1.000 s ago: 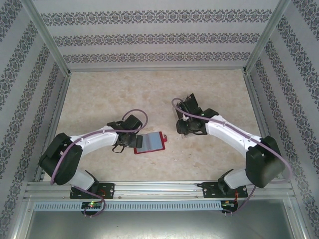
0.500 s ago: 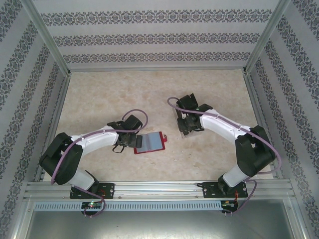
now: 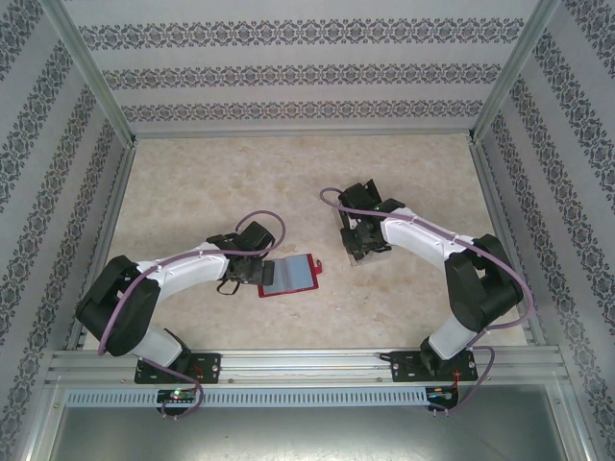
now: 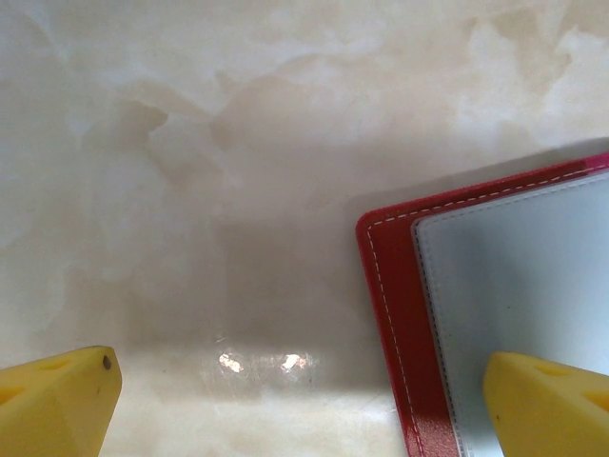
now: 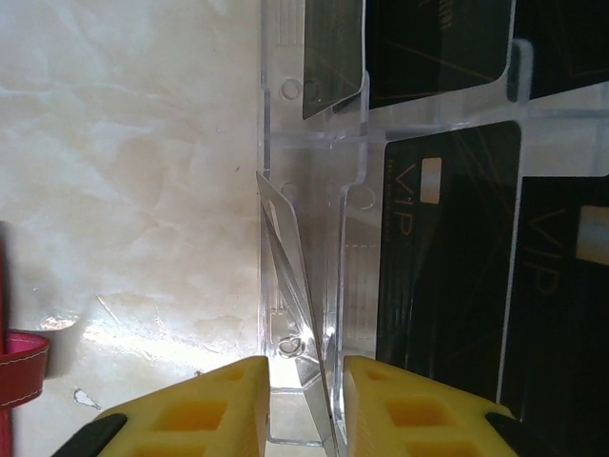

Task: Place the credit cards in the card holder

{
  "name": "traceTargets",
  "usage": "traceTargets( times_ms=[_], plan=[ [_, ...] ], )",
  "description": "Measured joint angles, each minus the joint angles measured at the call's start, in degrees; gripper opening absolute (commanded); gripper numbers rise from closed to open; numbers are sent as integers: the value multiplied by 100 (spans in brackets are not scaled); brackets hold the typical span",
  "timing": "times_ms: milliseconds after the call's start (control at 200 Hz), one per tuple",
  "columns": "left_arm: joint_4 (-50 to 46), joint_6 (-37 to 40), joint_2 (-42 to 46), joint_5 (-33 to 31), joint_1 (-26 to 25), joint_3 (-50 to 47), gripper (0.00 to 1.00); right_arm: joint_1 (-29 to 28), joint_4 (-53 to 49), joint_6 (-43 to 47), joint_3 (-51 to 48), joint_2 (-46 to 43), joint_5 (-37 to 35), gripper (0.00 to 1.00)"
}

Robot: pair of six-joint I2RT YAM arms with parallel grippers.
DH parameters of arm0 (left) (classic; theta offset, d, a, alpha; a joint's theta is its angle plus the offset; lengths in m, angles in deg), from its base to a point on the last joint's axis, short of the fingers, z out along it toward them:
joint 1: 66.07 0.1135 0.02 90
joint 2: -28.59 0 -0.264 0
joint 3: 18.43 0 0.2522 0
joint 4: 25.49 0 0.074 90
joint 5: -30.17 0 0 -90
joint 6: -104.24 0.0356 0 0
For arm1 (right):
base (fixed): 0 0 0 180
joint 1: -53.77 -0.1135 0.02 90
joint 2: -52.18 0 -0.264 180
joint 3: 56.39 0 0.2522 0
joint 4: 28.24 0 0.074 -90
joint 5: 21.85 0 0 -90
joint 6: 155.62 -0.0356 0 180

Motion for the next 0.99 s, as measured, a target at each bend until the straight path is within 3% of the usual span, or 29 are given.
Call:
traceTargets(
  times_ms=[415, 675, 994],
  plan=[
    [0, 0, 0, 0, 0, 2, 98, 0, 15, 0, 0, 4, 17, 14],
    [0, 0, 0, 0, 0, 2, 98, 0, 96, 68, 0, 9, 105, 0],
    [0, 0, 0, -2, 0, 2, 98, 39, 79, 118, 39, -46, 404, 0]
  ],
)
